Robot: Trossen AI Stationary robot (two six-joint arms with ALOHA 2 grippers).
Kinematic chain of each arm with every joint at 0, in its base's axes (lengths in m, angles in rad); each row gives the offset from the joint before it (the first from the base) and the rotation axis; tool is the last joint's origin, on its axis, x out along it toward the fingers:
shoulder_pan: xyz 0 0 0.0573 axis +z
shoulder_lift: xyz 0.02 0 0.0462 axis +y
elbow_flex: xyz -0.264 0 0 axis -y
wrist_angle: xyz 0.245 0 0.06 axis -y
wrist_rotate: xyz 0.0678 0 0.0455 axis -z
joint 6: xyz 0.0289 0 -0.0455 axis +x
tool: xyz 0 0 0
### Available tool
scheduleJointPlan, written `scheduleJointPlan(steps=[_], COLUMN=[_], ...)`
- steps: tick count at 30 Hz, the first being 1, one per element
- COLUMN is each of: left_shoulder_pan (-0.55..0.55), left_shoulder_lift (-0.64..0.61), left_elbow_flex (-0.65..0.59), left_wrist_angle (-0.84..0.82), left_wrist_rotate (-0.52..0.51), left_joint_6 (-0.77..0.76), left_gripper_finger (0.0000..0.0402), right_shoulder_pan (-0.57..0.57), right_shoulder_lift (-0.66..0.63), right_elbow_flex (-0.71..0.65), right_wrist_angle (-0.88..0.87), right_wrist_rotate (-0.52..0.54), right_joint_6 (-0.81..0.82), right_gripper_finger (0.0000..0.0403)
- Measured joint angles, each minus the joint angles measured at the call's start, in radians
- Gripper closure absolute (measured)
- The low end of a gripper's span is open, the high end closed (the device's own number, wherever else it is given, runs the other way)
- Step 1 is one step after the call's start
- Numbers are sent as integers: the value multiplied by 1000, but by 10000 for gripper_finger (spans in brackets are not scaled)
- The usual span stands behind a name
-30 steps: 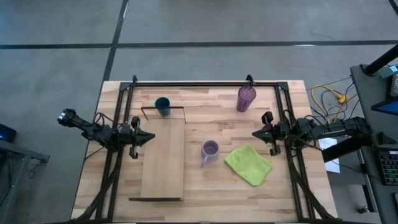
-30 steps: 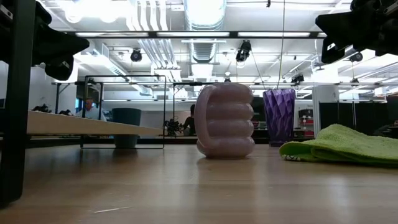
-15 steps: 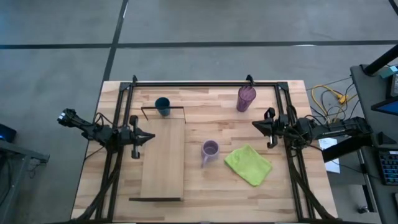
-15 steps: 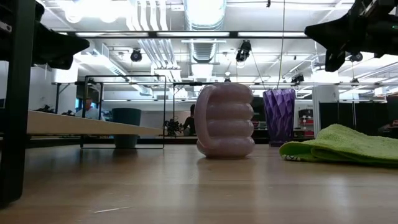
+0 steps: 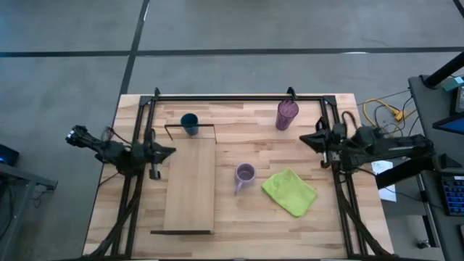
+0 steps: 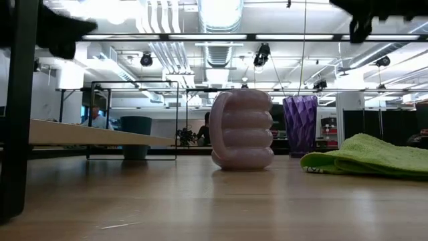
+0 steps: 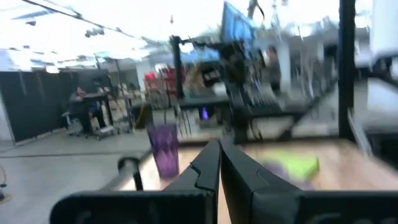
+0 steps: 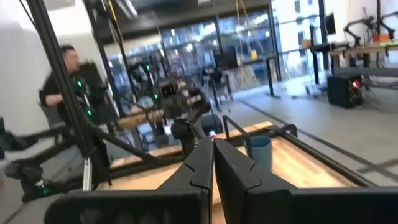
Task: Stack small to large cups/mugs on shelf
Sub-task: Put violet cup on the shelf
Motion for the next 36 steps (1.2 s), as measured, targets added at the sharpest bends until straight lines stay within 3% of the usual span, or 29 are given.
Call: scheduleJointPlan(steps=[5, 11, 15, 20, 25, 31, 36], left_shoulder_pan=[0, 0, 0, 0, 0, 0, 0], left_shoulder_lift=[44, 216, 341, 445, 495, 508, 496], left_elbow_flex=[200, 481, 627, 777, 853, 849, 843], left_wrist_angle=[-114, -361, -406, -403, -303, -80, -38], left_wrist_rotate=[-44, -76, -96, -92, -89, -88, -98], left_joint_6=[77, 182, 185, 178, 176, 176, 175], left_gripper_finger=[402, 402, 402, 402, 402, 402, 402], right_shoulder_pan=[0, 0, 0, 0, 0, 0, 0], right_shoulder_lift=[111, 257, 371, 513, 602, 703, 768], right_elbow_flex=[346, 698, 879, 1026, 1079, 1135, 1183], right_wrist_angle=[-313, -600, -881, -1205, -1206, -1174, -1176], right_wrist_rotate=[-1, 0, 58, 111, 103, 102, 105], right_joint_6=[-58, -140, -140, 2, 47, 45, -92], right_gripper_finger=[394, 394, 394, 394, 394, 394, 394])
